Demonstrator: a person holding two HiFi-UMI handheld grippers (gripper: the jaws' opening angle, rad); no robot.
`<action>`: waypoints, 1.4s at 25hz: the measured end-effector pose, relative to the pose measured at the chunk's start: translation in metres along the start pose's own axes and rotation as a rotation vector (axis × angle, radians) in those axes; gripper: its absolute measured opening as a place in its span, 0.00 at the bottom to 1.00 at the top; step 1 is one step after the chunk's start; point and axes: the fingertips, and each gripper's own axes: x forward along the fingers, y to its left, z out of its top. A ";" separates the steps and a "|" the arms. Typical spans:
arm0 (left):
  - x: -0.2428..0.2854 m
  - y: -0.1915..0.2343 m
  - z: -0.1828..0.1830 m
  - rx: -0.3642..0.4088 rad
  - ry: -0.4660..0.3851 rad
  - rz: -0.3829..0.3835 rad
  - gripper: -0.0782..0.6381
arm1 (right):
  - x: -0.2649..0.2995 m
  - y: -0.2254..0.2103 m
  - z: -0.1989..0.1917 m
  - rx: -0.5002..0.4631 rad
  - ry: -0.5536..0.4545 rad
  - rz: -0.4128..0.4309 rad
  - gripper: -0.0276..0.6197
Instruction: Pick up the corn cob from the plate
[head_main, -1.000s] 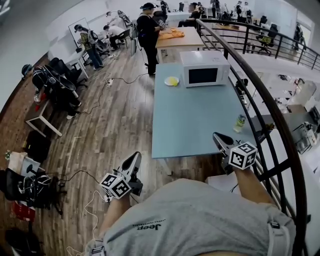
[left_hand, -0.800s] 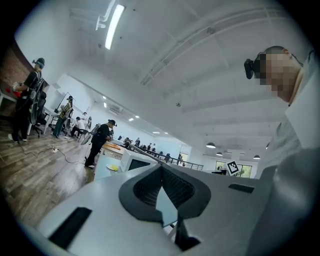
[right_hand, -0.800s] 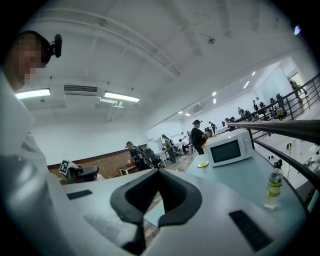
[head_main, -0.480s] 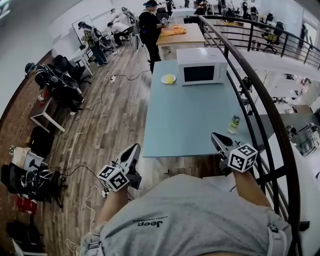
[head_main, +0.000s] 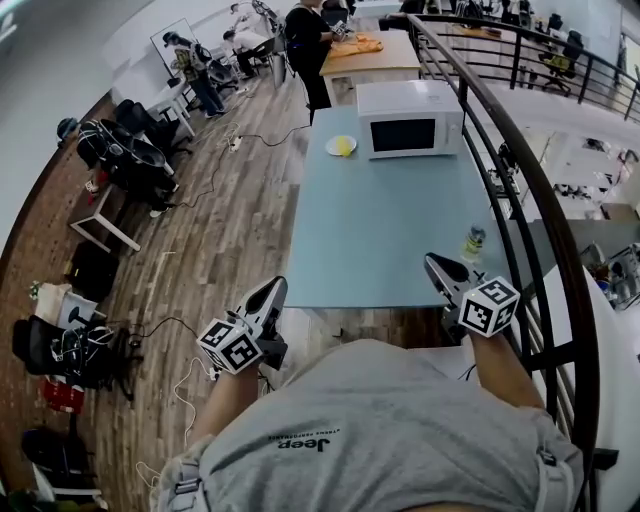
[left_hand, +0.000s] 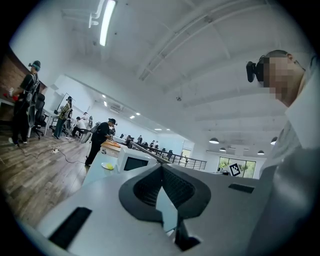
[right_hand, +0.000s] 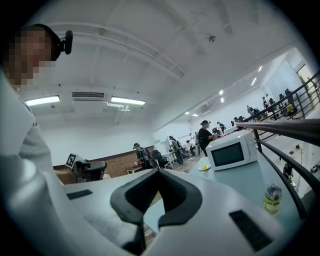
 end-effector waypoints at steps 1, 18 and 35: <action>-0.001 0.004 -0.001 0.001 0.001 0.005 0.12 | 0.005 -0.001 -0.001 0.000 0.006 0.003 0.05; 0.030 0.251 0.019 -0.061 -0.011 -0.094 0.12 | 0.231 0.003 0.003 -0.046 0.063 -0.120 0.06; 0.139 0.436 0.018 -0.063 0.149 -0.165 0.12 | 0.403 -0.094 0.018 -0.056 0.206 -0.300 0.06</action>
